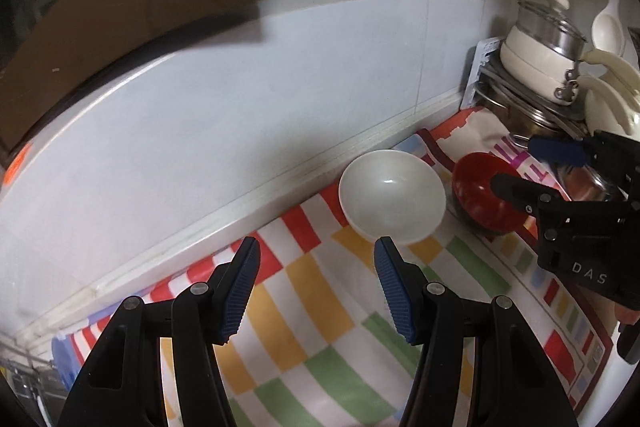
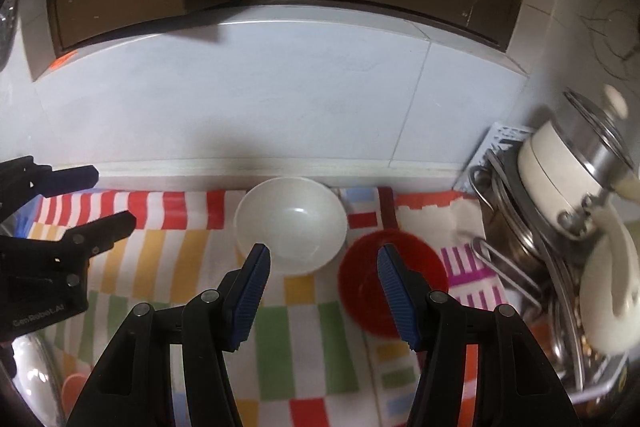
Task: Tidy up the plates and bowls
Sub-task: 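Move the left gripper to the white bowl rim, then close the left gripper on the white bowl rim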
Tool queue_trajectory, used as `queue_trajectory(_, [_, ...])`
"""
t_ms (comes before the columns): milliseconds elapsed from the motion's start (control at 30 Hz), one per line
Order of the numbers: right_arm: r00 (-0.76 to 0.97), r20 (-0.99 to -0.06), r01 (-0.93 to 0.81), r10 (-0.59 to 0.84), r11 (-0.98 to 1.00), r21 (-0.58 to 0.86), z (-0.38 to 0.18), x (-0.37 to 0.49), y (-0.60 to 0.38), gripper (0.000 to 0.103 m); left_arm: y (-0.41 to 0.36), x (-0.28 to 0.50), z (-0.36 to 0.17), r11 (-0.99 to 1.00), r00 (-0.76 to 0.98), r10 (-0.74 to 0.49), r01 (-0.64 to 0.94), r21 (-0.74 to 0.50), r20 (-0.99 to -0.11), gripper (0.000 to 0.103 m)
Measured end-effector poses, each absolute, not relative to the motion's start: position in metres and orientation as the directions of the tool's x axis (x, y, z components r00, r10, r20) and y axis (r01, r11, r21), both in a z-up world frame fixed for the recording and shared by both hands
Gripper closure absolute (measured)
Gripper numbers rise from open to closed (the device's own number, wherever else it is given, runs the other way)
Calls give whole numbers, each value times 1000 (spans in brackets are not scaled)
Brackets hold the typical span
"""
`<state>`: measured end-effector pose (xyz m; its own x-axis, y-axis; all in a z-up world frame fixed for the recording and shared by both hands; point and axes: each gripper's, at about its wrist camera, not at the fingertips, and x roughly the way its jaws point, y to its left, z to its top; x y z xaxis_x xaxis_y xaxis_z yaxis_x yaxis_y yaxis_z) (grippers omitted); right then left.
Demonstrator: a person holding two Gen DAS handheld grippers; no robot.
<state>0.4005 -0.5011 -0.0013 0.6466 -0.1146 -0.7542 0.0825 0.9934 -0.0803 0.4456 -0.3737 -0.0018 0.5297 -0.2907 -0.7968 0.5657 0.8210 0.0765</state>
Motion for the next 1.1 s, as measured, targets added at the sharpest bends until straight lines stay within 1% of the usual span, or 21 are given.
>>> queue_trajectory(433, [558, -826, 10, -79, 996, -88, -60, 482, -535, 48, -419, 511, -70, 811, 446, -255, 581, 61, -858, 45])
queue_trajectory(600, [511, -858, -18, -49, 998, -68, -82, 506, -542, 54, -431, 529, -91, 806, 406, -248, 590, 45, -880, 47])
queue_trajectory(833, [454, -891, -50, 1, 998, -24, -106, 526, -544, 59, -440, 539, -117, 805, 354, -238, 593, 20, -905, 56])
queue_trajectory(1000, [428, -904, -69, 6, 997, -26, -118, 533, -539, 66, -445, 539, -129, 797, 343, -226, 603, 29, -912, 61])
queue_trajectory(1100, [411, -912, -82, 1, 996, -35, -124, 535, -535, 71, -451, 540, -134, 792, 334, -224, 610, 29, -916, 68])
